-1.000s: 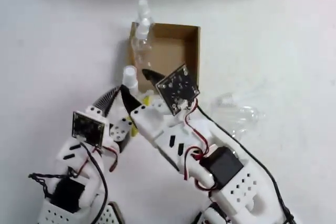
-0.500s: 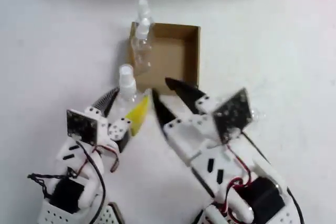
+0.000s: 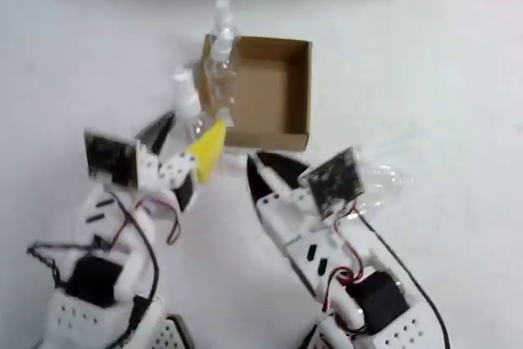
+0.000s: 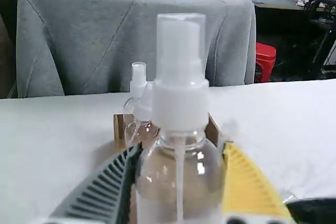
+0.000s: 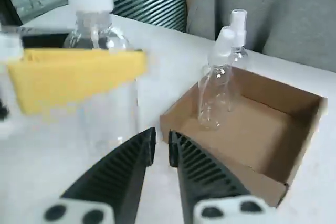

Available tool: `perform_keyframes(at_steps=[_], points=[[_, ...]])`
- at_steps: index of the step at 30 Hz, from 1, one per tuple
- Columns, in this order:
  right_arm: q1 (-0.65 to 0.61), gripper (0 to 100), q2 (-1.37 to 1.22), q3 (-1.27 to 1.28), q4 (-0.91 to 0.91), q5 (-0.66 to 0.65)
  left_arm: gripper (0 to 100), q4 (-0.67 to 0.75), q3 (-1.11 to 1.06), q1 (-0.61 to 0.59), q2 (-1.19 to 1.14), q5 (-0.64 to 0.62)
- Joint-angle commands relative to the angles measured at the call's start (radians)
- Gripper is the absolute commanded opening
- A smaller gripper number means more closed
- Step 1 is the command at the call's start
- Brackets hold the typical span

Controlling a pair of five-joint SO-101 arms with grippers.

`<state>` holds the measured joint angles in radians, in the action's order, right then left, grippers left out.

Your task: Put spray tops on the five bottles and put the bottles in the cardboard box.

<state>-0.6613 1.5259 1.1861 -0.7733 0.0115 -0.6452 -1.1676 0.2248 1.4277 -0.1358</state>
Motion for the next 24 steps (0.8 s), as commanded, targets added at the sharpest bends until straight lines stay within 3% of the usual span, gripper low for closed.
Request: perform_keyframes(at_steps=[1,7,13,24], points=[[-0.122,1.5,0.065,0.046,0.042,0.012,7,0.058,0.233,-0.010,-0.300,-0.012],[-0.191,1.5,0.203,0.250,0.257,0.012,7,0.196,0.298,0.012,-0.415,-0.017],[-0.171,1.5,0.274,0.462,0.519,0.009,7,0.224,0.302,0.104,-0.417,-0.130],[-0.097,1.5,0.265,0.471,0.533,0.012,7,0.107,0.305,0.114,-0.414,-0.098]])
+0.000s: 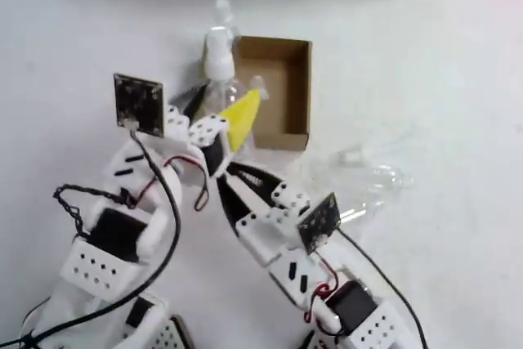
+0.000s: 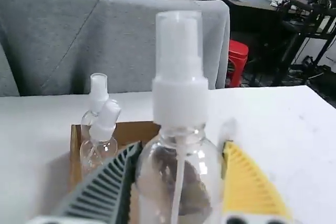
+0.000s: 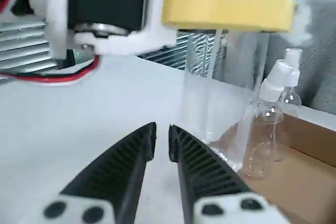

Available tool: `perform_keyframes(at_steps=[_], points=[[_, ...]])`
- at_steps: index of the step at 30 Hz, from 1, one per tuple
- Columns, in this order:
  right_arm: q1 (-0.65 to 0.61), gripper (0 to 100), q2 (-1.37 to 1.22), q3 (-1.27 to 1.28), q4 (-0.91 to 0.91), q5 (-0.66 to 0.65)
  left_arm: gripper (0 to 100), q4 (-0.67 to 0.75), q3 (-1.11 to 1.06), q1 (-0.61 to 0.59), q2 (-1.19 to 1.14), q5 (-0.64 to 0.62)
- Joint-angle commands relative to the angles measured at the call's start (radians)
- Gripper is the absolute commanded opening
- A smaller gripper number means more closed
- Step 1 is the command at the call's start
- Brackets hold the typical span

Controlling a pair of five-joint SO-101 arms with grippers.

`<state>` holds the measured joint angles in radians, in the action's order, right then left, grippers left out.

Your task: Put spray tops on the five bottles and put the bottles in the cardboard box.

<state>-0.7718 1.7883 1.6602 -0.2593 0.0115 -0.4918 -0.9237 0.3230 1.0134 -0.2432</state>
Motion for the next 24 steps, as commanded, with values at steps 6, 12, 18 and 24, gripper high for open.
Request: perform_keyframes(at_steps=[6,12,18,24], points=[[0.015,1.5,0.002,-0.003,0.019,0.012,7,-0.127,0.054,0.047,0.139,0.006],[0.038,1.5,0.007,-0.003,0.018,0.012,7,-0.178,0.017,0.050,0.232,0.009],[0.045,1.5,0.008,-0.003,0.018,0.012,7,-0.124,-0.063,0.045,0.239,0.011],[0.038,1.5,0.008,-0.003,-0.030,0.005,7,-0.074,-0.077,0.005,0.232,0.012]])
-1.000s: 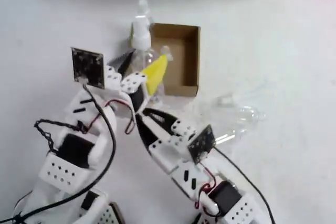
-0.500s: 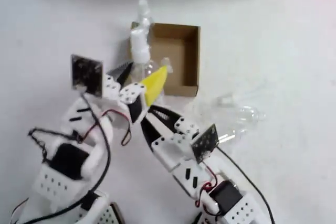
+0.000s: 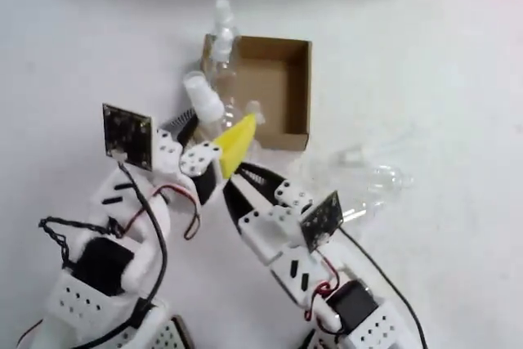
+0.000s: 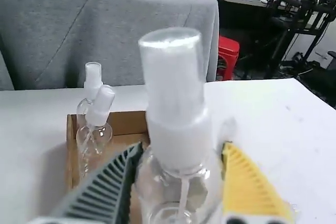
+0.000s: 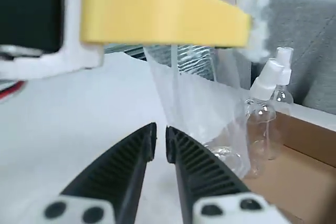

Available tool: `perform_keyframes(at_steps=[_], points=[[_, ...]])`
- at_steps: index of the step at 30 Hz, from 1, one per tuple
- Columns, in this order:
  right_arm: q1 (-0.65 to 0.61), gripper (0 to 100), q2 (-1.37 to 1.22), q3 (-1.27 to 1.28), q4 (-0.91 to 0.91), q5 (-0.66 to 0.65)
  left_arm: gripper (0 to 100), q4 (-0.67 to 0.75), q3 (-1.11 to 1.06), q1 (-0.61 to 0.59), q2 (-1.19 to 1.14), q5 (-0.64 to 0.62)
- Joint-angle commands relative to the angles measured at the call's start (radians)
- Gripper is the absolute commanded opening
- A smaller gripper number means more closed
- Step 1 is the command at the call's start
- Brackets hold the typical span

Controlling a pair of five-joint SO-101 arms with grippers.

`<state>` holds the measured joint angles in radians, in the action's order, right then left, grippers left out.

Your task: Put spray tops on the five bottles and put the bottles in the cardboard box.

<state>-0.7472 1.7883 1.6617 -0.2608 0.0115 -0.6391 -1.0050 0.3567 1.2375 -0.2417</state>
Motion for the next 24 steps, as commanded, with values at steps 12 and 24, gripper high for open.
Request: perform_keyframes(at_steps=[12,24], points=[[0.022,1.5,0.008,-0.009,-0.153,-0.020,7,0.450,-0.012,-0.237,-0.332,0.012],[0.194,1.5,0.008,-0.003,-0.186,-0.037,7,0.687,-0.012,-0.268,-0.625,0.130]])
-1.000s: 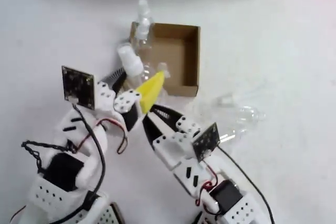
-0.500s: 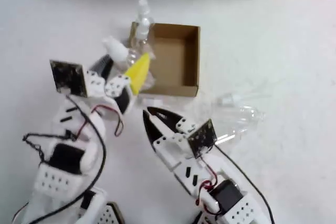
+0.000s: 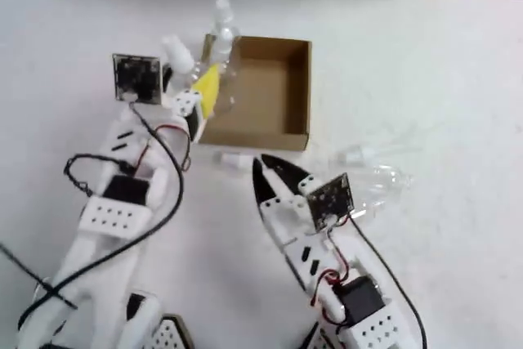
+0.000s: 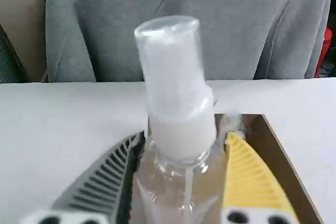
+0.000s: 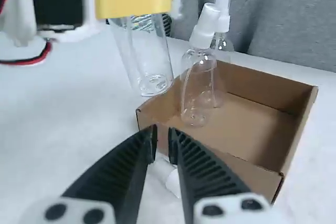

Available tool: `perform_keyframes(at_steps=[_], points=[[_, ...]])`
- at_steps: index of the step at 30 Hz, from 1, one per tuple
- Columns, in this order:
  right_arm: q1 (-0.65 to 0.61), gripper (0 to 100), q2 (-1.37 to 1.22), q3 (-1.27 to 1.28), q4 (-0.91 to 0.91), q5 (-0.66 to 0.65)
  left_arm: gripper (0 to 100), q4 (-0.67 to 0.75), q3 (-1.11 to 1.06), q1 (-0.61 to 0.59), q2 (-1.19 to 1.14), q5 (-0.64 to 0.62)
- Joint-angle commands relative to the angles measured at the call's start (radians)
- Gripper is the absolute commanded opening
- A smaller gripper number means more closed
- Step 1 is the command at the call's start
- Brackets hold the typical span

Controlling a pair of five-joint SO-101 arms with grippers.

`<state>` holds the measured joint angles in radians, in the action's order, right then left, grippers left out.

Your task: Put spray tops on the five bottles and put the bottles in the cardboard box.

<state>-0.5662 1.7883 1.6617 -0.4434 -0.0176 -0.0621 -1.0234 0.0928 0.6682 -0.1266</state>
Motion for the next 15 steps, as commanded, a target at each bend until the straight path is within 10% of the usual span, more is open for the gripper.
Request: perform_keyframes(at_steps=[1,15], points=[[0.013,1.5,0.008,-0.003,-0.004,-0.008,7,0.141,0.006,-0.004,-0.079,0.015],[0.013,1.5,0.008,-0.003,-0.004,-0.008,7,0.328,0.009,0.025,-0.311,0.015]])
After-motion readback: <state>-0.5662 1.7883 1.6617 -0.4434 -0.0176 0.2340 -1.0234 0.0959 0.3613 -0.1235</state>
